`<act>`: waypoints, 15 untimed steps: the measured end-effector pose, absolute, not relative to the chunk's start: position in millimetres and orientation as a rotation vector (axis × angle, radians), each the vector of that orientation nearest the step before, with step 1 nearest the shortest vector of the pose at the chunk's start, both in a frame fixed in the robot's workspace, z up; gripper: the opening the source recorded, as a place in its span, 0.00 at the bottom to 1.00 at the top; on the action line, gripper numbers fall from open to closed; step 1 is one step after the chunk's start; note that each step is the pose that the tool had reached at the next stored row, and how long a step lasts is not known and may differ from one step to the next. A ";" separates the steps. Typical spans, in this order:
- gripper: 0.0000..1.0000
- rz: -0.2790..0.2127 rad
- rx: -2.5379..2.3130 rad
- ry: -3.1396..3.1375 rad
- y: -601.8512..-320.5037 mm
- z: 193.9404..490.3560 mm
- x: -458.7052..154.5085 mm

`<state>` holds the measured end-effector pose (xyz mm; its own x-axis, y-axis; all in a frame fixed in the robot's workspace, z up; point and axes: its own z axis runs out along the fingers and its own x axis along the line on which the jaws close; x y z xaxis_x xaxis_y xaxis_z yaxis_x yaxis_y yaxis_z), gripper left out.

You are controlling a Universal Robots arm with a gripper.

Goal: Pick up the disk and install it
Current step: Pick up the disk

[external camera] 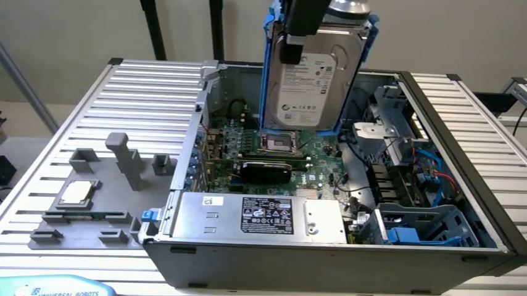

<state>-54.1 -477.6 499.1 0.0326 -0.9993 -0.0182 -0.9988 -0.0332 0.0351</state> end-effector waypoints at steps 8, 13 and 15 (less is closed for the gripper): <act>0.33 -0.059 2.248 -2.175 -492.9 499.1 -18.3; 0.33 -0.059 2.248 -2.175 -504.5 499.1 1.0; 0.33 -0.059 2.248 -2.175 -509.3 499.1 7.7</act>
<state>7.7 -509.3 499.1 0.0327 -0.9993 -0.0182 -0.9988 -0.0333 0.0350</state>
